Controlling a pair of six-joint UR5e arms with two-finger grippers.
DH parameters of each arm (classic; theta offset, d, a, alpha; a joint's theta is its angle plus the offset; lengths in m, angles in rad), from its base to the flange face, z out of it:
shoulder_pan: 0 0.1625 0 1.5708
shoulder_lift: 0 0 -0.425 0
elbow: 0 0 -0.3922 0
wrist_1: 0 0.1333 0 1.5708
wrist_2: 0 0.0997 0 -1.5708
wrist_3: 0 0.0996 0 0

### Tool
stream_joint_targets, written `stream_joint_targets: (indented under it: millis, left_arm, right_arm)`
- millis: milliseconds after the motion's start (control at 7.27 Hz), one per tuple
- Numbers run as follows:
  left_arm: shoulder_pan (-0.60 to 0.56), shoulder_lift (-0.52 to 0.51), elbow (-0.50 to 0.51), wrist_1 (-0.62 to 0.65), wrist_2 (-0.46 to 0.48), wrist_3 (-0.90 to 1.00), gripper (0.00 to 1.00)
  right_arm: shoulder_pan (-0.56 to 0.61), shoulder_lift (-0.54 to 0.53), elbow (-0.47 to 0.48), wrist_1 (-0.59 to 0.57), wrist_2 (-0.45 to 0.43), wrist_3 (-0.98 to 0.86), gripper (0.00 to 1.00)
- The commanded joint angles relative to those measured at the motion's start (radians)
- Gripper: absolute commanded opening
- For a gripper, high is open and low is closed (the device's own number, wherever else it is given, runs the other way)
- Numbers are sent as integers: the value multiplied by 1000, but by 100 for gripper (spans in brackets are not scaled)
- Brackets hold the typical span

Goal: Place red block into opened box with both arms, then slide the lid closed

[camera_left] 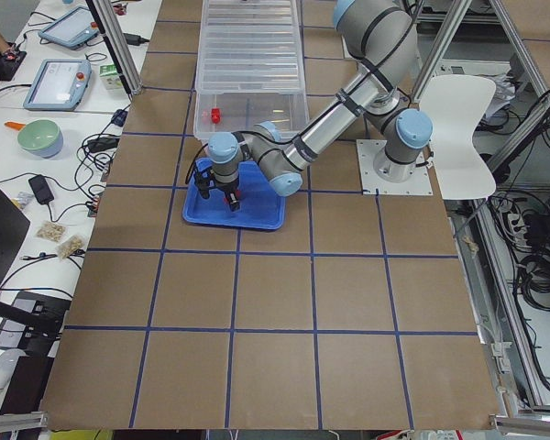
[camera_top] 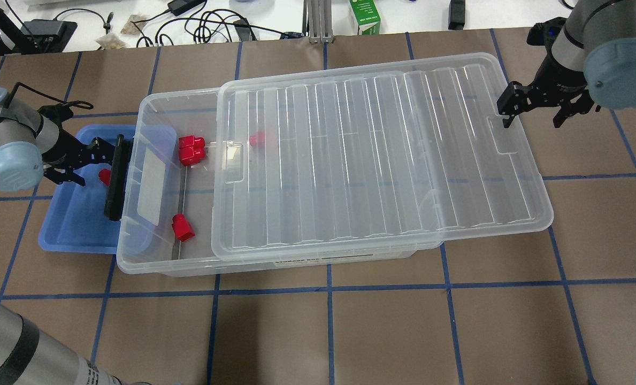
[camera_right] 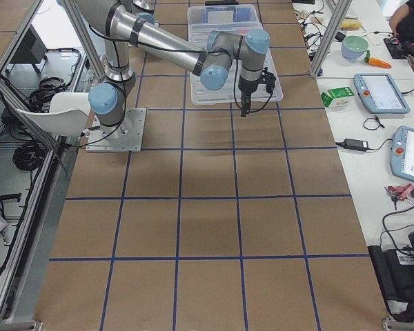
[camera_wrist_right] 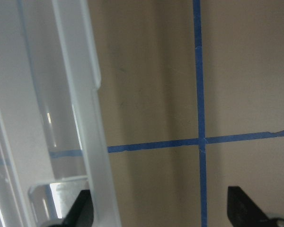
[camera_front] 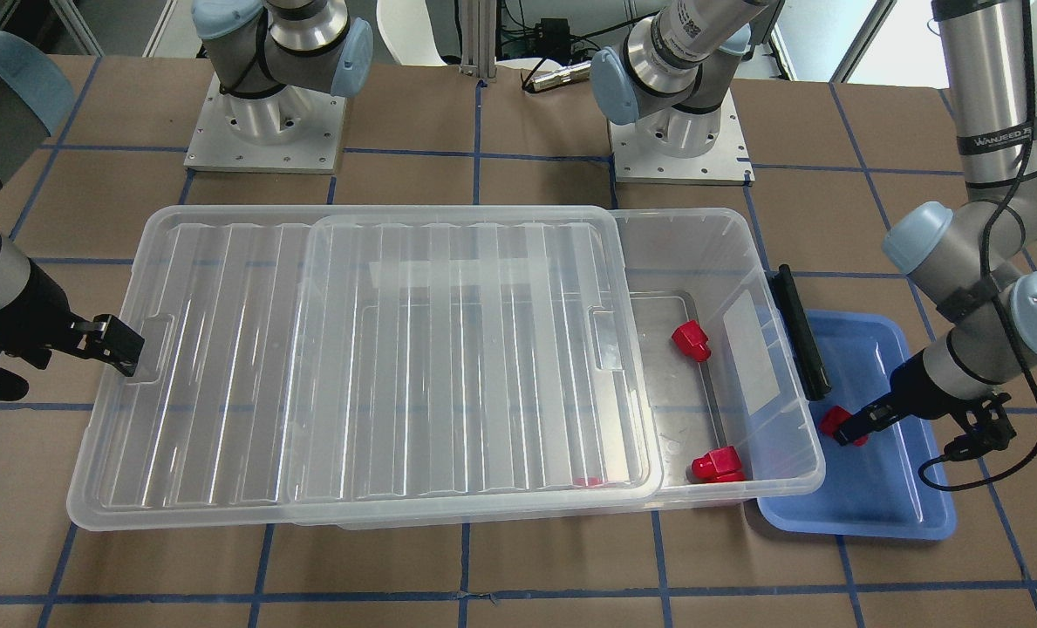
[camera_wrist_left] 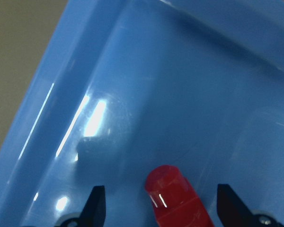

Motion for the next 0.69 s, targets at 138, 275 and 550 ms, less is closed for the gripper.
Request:
stream_joint_targets:
  millis: [138, 275, 550]
  left_arm:
    - [-1, -2, 12, -1, -4, -23, 5]
    - [-1, 18, 29, -7, -1, -17, 4]
    - [-7, 105, 167, -263, -1, -6, 4]
  right_arm:
    - [-7, 0, -1, -3, -27, -45, 100]
    - [-7, 0, -1, 0, -25, -45, 100]
    - [-5, -11, -4, 3, -22, -43, 100]
